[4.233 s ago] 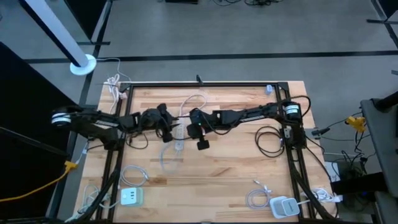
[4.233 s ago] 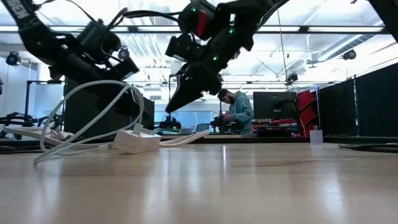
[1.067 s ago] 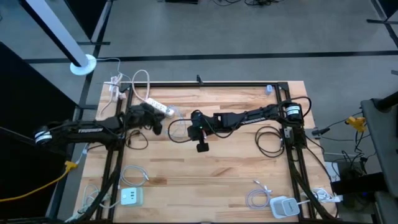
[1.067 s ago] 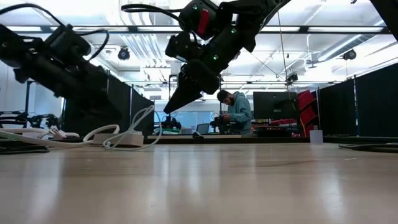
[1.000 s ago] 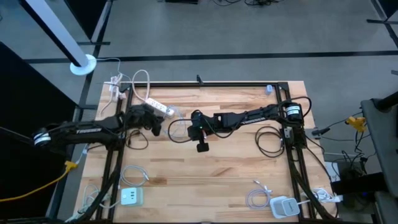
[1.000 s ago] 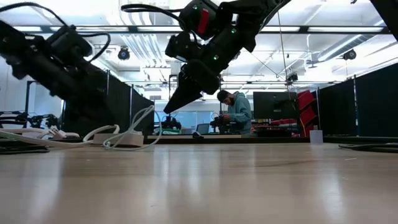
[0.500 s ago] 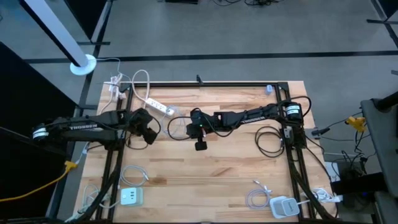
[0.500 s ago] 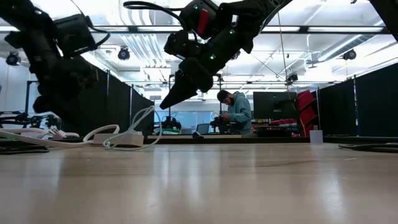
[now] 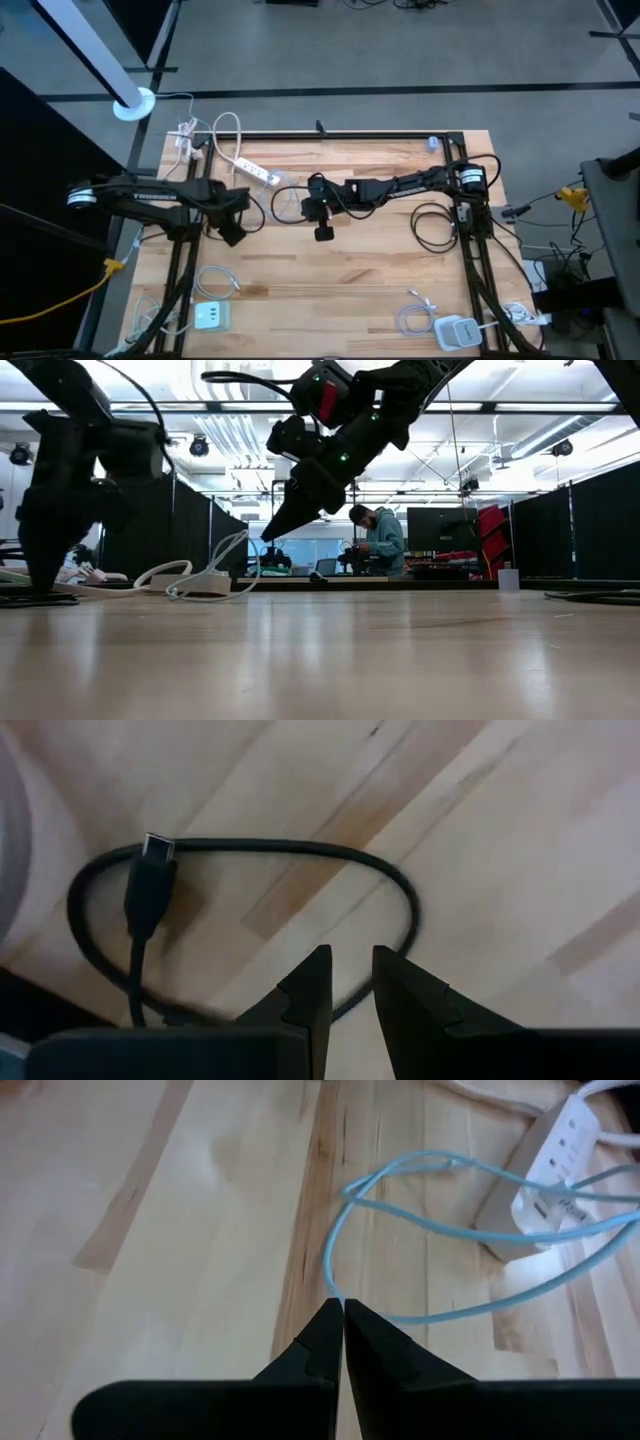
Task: Insert USB
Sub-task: Insert the left black charger cable into the top white outlet extension
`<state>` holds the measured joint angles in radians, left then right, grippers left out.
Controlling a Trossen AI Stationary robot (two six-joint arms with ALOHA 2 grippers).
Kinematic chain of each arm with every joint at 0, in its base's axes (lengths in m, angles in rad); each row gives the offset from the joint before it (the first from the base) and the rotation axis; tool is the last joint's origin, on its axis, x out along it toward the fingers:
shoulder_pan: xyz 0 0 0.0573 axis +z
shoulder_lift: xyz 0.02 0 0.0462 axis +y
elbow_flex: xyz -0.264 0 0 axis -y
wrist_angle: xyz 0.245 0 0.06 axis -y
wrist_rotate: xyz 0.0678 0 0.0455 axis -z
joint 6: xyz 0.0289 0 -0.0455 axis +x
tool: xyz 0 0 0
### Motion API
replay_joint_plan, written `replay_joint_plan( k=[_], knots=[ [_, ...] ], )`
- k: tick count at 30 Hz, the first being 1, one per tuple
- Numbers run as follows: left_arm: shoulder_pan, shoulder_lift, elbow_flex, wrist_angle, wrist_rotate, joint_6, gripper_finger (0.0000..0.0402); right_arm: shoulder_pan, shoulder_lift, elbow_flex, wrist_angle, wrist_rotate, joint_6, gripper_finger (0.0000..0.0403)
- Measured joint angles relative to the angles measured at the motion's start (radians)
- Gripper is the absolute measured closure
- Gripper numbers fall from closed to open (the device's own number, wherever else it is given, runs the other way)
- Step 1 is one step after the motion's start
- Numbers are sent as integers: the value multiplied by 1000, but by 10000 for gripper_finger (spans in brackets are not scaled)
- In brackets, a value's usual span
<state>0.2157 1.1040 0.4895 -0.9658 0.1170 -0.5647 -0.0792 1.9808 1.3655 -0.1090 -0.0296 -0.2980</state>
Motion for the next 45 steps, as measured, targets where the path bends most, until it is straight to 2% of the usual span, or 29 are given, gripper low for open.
replay_joint_plan(
  k=[6,17,23,26,28,34,35,41,45],
  knots=[
    [0,38,-22,50,7,7,324,0,4,-13,4,-4,7,403],
    [-20,61,-21,153,44,31,230,-2,21,-25,10,-3,11,403],
    [-63,91,-22,185,21,-33,211,-2,21,-31,17,-4,10,403],
    [-77,98,-22,181,-26,-70,226,-3,21,-31,20,-3,10,403],
    [-89,99,-23,181,-44,-82,250,-3,21,-31,20,-3,10,403],
    [-158,95,-25,191,-97,-135,379,-2,20,-33,18,-3,10,403],
    [-169,93,-25,195,-103,-147,389,-2,20,-33,18,-3,10,403],
    [-239,69,-11,222,-176,-169,400,-2,19,-33,16,-3,9,403],
    [-294,-10,25,315,-246,-158,401,-2,-10,-33,-47,7,-12,403]
  ],
)
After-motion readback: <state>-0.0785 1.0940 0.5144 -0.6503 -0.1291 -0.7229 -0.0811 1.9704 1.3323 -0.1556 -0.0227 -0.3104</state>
